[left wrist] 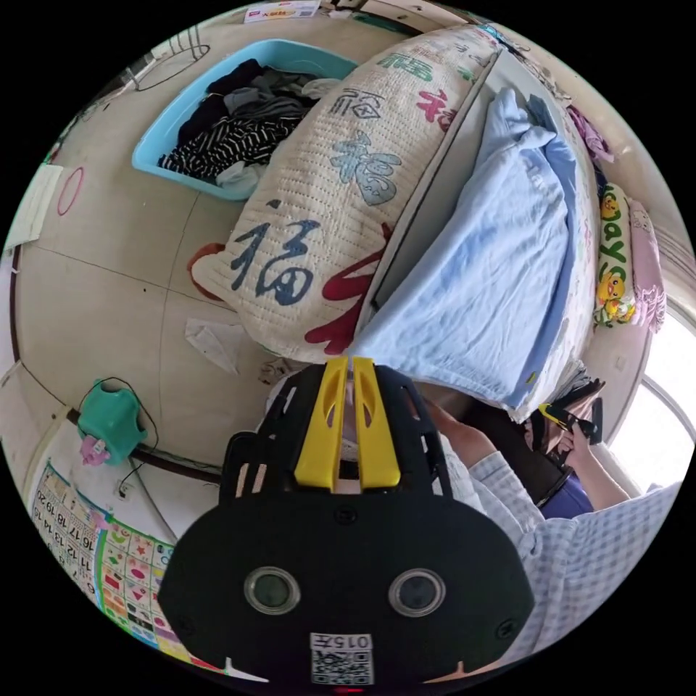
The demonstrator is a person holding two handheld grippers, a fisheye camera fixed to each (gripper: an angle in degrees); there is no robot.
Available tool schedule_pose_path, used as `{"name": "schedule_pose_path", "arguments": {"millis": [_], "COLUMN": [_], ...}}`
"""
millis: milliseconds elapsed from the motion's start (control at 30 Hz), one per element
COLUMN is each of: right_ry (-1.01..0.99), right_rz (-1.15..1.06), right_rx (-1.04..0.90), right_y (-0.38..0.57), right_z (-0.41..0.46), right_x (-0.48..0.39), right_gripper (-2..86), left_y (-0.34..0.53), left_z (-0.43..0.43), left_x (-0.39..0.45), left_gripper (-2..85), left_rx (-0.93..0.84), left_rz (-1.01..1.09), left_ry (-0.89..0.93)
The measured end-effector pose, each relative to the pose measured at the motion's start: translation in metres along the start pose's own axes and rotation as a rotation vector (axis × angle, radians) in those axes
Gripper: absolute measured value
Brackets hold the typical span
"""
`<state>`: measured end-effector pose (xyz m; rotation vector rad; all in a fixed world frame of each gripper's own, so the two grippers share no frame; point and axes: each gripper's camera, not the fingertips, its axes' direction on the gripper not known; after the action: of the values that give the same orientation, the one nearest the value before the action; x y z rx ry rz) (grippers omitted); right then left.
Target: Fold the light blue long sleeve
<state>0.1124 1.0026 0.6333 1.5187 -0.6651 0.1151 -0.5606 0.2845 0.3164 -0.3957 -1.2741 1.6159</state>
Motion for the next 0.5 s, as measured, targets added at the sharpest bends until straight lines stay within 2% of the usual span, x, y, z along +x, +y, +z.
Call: {"name": "schedule_pose_path", "arguments": {"millis": [133, 267, 367, 500], "right_ry": [-0.106, -0.199, -0.315, -0.399], "right_rz": [-0.045, -0.289, -0.477, -0.631], "right_rx": [0.19, 0.396, 0.45, 0.502], "right_y": [-0.024, -0.086, -0.14, -0.191], "right_z": [-0.053, -0.12, -0.156, -0.19], "right_x": [-0.012, -0.08, -0.148, -0.231], "right_gripper": [3.5, 6.8, 8.3, 8.5], "left_y": [-0.033, -0.117, -0.189, -0.267], "left_z": [-0.071, -0.143, -0.173, -0.184], "left_x": [0.03, 0.119, 0.197, 0.279], "left_gripper": [5.2, 7.3, 9.3, 10.4], "left_rx": [0.153, 0.35, 0.447, 0.49], "left_rz": [-0.01, 0.184, 0.279, 0.29], "left_ry": [-0.032, 0.02, 0.115, 0.225]}}
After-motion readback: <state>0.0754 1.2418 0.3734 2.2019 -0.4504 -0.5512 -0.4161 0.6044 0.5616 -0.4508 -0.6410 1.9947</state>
